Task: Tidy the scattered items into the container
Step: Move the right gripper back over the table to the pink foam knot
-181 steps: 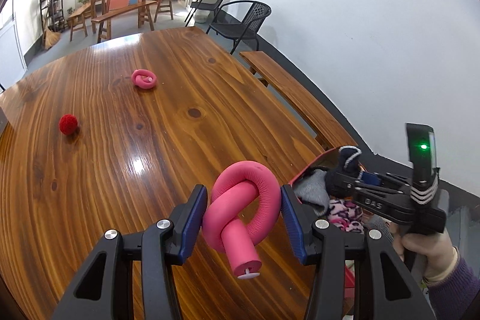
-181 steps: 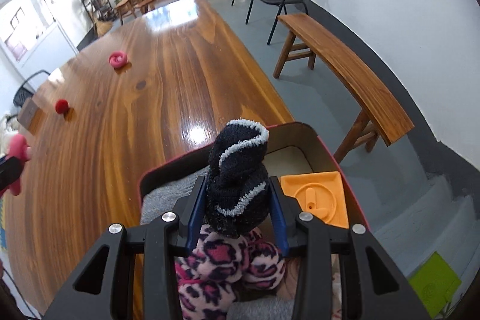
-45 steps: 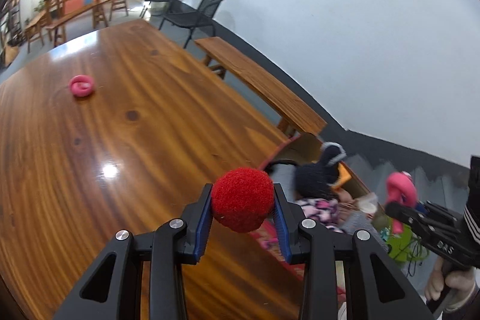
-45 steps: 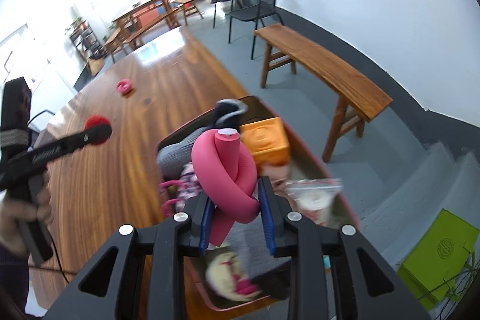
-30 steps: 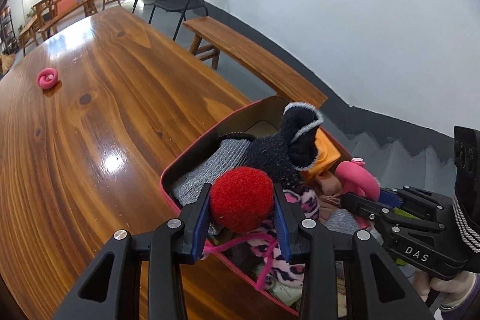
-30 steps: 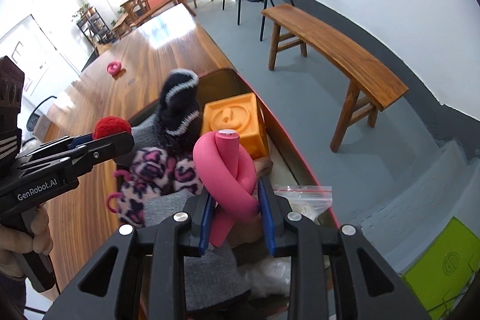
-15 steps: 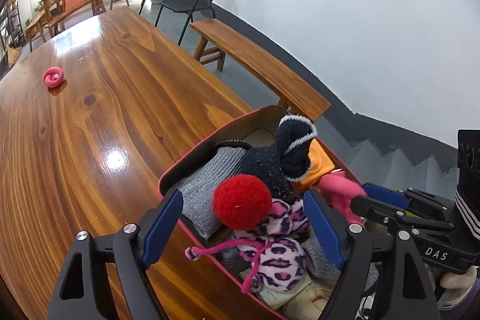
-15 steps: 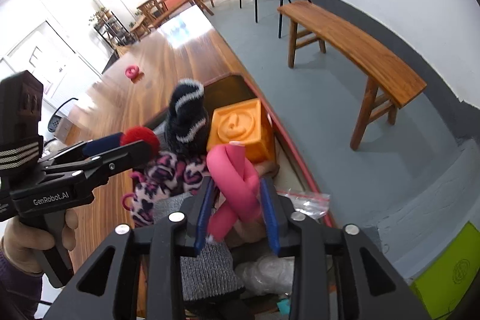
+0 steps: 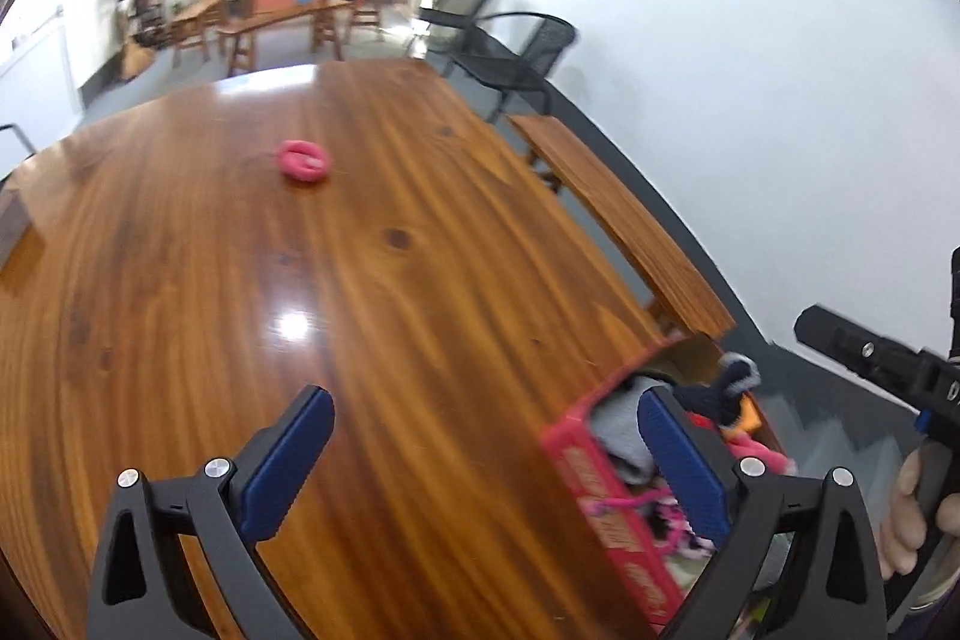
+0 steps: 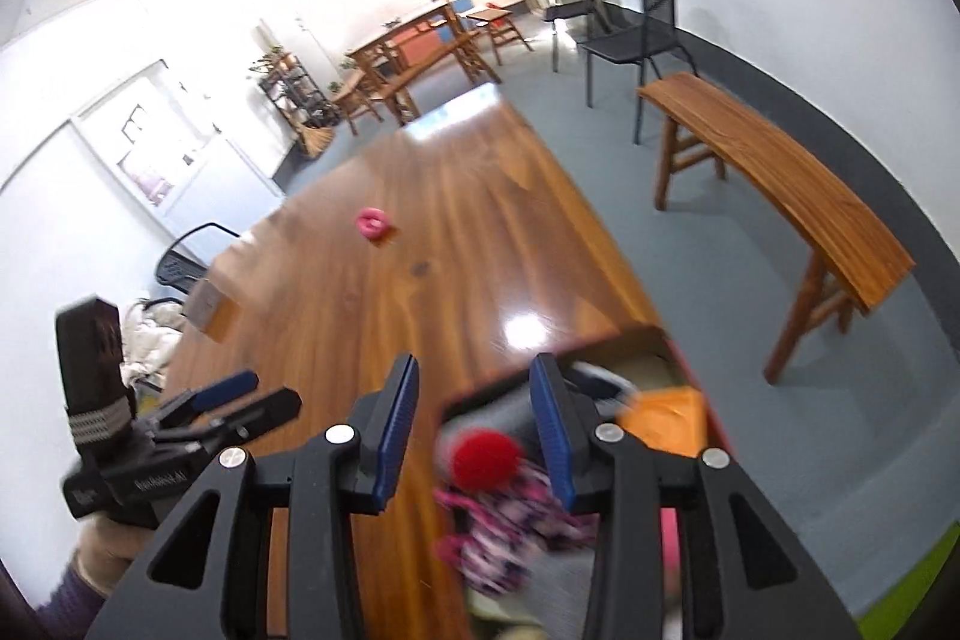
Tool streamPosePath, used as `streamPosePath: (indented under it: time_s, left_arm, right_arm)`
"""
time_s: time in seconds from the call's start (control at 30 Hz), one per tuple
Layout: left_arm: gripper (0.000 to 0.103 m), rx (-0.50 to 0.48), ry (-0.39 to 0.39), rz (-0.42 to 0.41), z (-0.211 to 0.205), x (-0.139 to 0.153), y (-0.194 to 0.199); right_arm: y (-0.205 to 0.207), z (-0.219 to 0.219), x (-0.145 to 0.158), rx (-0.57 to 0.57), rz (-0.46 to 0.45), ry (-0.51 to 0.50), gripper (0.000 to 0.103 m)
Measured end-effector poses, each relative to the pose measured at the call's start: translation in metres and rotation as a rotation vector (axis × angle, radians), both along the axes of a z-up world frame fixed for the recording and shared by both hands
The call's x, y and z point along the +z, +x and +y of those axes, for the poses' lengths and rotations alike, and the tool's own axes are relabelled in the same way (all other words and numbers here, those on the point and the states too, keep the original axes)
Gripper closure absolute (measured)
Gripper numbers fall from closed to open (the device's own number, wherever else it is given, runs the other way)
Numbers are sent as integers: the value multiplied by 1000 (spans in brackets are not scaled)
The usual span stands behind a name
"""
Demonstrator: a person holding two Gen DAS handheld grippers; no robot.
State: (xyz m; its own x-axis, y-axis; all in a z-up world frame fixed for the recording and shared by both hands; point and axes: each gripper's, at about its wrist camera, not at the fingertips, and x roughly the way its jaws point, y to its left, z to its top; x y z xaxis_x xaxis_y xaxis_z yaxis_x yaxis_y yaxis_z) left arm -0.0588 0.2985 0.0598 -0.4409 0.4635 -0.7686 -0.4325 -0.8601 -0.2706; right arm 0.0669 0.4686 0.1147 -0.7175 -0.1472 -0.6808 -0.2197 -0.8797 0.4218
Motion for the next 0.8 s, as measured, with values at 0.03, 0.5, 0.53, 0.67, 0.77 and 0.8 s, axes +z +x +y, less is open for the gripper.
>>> streamPosePath:
  time_s: [0.03, 0.5, 0.53, 0.67, 0.77, 0.8]
  left_arm:
    - [1, 26, 2, 2, -15, 2, -2]
    - [1, 193, 13, -110, -141, -52, -72]
    - [1, 195, 15, -119, -144, -57, -77]
    - [1, 195, 26, -161, -154, -77, -92]
    - [1, 199, 28, -183, -162, -91, -105]
    - [1, 206, 31, -189, -165, -95, -109]
  right_arm:
    - [-14, -7, 3, 15, 8, -8, 61]
    - [-270, -112, -68, 183, -104, 70, 44]
    - [-286, -113, -77, 192, -121, 84, 44]
    - [-343, -119, -111, 224, -186, 156, 44]
    - [-378, -121, -129, 231, -226, 186, 44]
    - [-388, -122, -134, 236, -237, 186, 44]
